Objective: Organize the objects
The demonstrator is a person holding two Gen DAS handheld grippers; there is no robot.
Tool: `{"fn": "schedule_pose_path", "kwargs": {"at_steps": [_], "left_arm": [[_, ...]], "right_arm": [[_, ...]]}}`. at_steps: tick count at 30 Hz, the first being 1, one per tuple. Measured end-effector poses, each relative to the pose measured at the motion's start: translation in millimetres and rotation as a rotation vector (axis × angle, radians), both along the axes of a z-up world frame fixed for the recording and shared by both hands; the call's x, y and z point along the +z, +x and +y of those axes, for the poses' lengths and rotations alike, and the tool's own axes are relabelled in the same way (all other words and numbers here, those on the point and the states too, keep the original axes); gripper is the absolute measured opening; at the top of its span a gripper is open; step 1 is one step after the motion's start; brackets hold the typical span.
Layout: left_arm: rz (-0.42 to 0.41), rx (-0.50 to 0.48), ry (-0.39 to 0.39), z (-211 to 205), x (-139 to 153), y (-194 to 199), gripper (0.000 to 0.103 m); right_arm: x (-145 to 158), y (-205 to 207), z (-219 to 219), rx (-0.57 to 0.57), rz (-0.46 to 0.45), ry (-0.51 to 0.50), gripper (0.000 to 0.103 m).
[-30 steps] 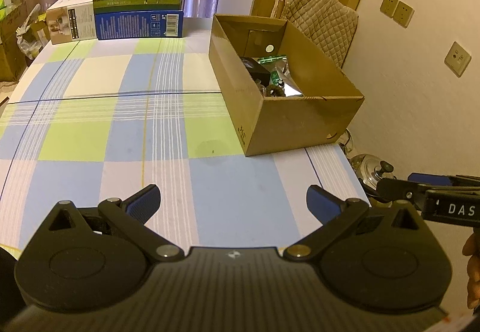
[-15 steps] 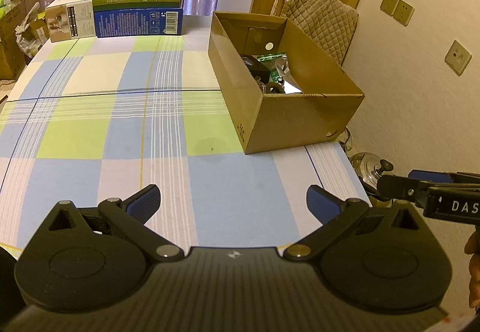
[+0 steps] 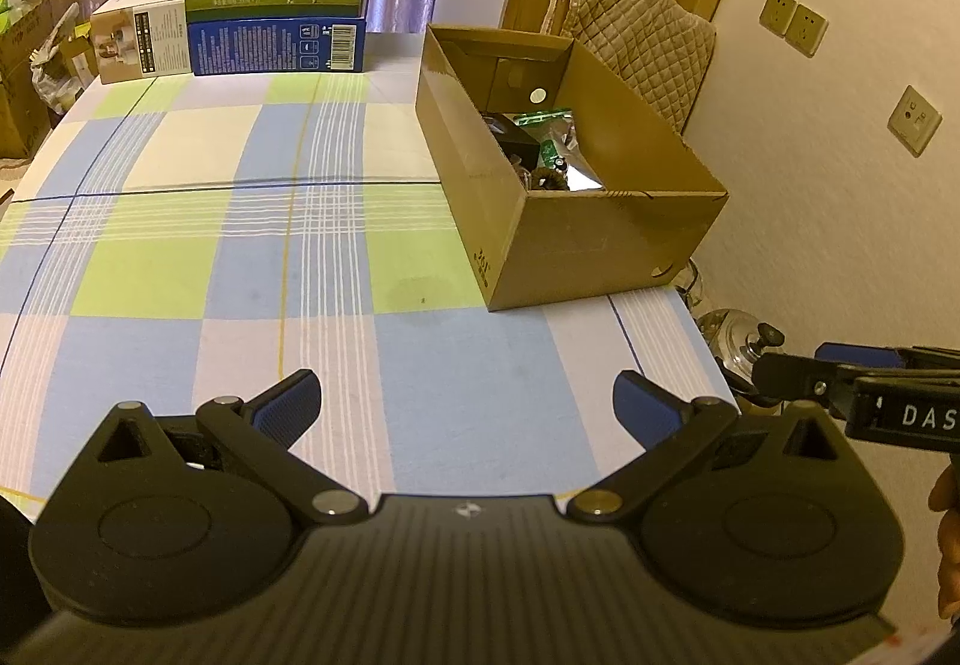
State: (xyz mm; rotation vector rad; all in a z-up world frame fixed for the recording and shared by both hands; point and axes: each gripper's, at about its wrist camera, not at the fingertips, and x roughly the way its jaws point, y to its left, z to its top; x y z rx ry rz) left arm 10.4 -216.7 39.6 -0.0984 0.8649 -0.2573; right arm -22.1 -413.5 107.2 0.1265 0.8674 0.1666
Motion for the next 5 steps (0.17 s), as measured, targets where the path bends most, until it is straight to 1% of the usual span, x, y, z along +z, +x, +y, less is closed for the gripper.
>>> {"fn": "schedule_pose_path", "kwargs": {"at_steps": [5], "left_arm": [[-0.008, 0.002, -0.023, 2.5, 0.2, -0.8, 0.102]], "right_arm": [[0.3, -0.5, 1.1, 0.003, 0.000, -0.002, 0.069]]}}
